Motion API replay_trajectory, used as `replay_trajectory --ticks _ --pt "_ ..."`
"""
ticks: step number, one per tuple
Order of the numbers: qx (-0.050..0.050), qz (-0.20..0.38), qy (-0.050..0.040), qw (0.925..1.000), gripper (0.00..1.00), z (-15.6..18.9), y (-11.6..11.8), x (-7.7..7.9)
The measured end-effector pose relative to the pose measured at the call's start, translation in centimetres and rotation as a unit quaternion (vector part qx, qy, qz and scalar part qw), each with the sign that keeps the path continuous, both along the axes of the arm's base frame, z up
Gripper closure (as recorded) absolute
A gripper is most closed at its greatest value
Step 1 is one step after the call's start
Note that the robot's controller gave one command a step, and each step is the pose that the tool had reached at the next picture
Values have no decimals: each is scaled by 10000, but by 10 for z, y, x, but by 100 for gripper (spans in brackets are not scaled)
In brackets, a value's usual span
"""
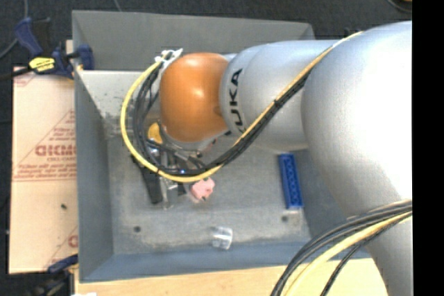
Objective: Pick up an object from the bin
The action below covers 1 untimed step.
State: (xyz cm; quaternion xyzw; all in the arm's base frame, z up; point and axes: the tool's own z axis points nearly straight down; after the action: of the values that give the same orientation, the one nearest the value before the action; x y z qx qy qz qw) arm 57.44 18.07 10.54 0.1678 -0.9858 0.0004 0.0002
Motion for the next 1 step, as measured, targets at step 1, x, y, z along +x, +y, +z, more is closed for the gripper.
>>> replay_trajectory --ticks 1 --pt "18 -1599 -25 9871 0 -24 -23 -1"
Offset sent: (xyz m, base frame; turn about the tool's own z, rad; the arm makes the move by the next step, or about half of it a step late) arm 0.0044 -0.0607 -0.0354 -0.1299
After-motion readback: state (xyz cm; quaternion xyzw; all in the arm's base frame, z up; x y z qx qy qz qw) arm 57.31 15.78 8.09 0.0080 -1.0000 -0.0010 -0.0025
